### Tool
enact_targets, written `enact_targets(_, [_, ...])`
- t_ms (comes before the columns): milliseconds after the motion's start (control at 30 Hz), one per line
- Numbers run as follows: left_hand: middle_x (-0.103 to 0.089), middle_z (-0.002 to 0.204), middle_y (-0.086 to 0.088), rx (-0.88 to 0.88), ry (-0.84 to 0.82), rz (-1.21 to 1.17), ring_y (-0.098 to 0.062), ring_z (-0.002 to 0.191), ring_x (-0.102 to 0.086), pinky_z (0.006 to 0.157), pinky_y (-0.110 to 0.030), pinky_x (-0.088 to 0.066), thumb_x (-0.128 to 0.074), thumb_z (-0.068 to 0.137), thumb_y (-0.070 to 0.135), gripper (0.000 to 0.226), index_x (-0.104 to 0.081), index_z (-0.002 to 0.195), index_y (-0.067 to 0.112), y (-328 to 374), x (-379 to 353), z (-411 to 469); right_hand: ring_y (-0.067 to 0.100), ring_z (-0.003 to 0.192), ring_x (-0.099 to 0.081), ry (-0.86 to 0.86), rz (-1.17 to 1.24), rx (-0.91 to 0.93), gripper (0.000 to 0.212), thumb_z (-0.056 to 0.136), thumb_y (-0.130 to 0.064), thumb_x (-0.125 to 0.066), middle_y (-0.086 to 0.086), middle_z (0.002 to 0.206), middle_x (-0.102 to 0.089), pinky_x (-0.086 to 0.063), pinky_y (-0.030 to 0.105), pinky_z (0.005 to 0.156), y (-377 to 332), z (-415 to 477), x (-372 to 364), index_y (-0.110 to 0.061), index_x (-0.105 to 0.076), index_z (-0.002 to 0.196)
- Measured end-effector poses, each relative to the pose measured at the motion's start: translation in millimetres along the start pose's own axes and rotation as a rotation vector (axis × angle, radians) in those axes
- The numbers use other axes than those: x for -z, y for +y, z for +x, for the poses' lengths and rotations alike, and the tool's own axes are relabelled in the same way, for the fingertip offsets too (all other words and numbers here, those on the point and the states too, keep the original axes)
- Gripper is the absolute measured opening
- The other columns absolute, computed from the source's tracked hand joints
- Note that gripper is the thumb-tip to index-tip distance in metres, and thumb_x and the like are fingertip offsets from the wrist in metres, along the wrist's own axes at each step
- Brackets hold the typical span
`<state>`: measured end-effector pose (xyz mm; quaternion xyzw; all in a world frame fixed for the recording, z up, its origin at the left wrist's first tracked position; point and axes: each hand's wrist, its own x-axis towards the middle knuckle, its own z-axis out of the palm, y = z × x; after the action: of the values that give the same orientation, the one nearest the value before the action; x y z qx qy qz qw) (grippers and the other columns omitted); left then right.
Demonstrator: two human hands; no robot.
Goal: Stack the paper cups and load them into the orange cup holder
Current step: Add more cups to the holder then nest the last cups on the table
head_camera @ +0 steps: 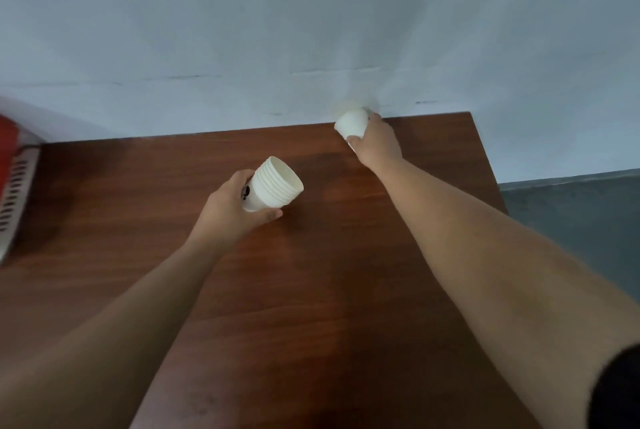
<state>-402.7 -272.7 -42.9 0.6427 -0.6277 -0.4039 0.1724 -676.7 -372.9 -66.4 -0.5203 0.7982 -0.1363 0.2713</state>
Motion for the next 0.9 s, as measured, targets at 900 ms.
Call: enact_targets(900, [-0.064, 0.112, 0.018, -0.033, 0.253, -0.158, -0.001, 0.103, -0.062, 0.081, -0.019, -0.05, -0.088, 0.07, 0.032, 0.072, -0.052, 0.132, 0.032, -51, 183, -201, 0.002, 0.118, -0.056, -0.352, 0.532, 0.471, 0.047, 0.098, -0.048, -0.057, -0.011, 0.132, -0.062, -0.044, 0.025, 0.1, -224, -325, -34, -0.024, -0.056, 0.139])
